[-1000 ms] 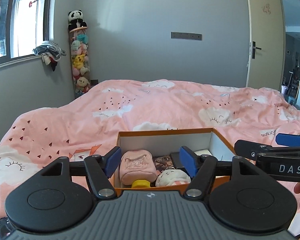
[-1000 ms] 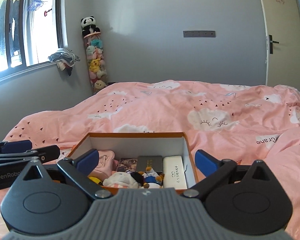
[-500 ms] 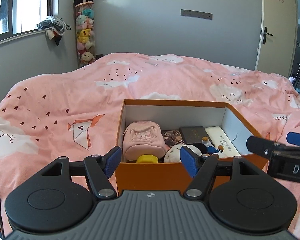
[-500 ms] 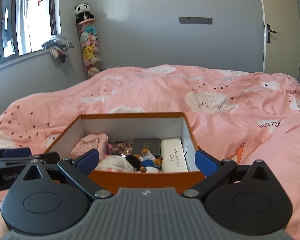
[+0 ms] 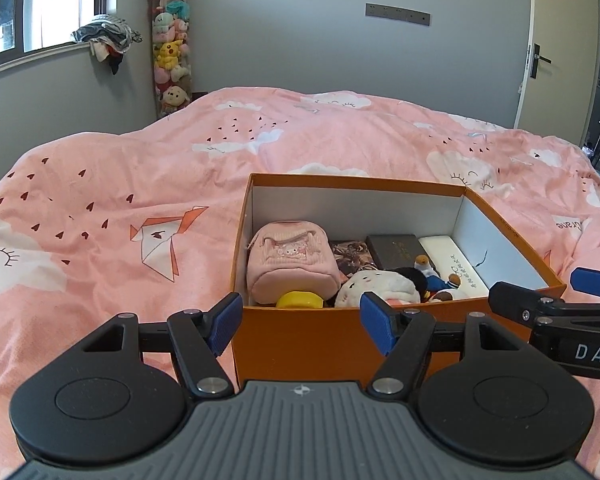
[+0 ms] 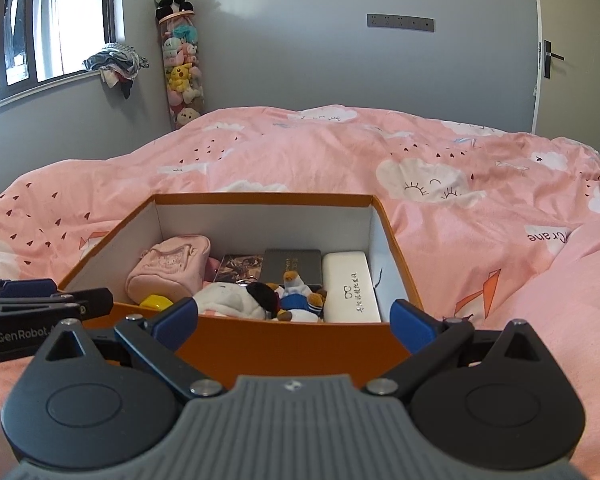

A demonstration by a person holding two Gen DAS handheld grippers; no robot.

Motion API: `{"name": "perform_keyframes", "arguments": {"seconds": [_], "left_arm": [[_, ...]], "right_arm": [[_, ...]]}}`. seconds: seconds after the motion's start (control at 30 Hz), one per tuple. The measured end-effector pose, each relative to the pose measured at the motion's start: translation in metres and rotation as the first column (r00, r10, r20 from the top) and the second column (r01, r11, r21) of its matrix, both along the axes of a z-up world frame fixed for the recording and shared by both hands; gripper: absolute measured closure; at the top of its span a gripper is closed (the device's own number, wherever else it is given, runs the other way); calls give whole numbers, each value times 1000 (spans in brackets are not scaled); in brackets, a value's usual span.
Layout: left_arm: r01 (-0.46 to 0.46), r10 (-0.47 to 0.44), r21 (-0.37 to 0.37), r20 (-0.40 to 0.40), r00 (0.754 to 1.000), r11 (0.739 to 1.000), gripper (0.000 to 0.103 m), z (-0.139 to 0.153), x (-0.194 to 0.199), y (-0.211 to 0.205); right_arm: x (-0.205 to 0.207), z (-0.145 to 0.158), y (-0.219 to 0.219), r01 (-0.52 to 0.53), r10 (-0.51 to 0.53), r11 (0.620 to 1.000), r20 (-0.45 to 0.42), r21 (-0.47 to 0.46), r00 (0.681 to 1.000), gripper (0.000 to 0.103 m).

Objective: Organize objects

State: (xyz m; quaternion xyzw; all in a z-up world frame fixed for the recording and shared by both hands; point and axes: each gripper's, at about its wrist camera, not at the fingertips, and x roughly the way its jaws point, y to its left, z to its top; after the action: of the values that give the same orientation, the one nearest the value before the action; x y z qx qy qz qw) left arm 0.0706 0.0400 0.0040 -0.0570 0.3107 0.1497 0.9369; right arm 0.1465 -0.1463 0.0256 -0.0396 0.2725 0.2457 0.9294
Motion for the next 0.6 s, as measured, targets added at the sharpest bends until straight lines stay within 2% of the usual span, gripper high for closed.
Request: {"name": "perform_keyframes", "arguments": {"seconds": [0.6], "left_arm": [[22, -22, 11, 4, 1000, 1000, 24, 3, -2, -5]], "right_arm": [[-3, 4, -5, 5, -5, 1000, 4, 12, 1000, 1]]}}
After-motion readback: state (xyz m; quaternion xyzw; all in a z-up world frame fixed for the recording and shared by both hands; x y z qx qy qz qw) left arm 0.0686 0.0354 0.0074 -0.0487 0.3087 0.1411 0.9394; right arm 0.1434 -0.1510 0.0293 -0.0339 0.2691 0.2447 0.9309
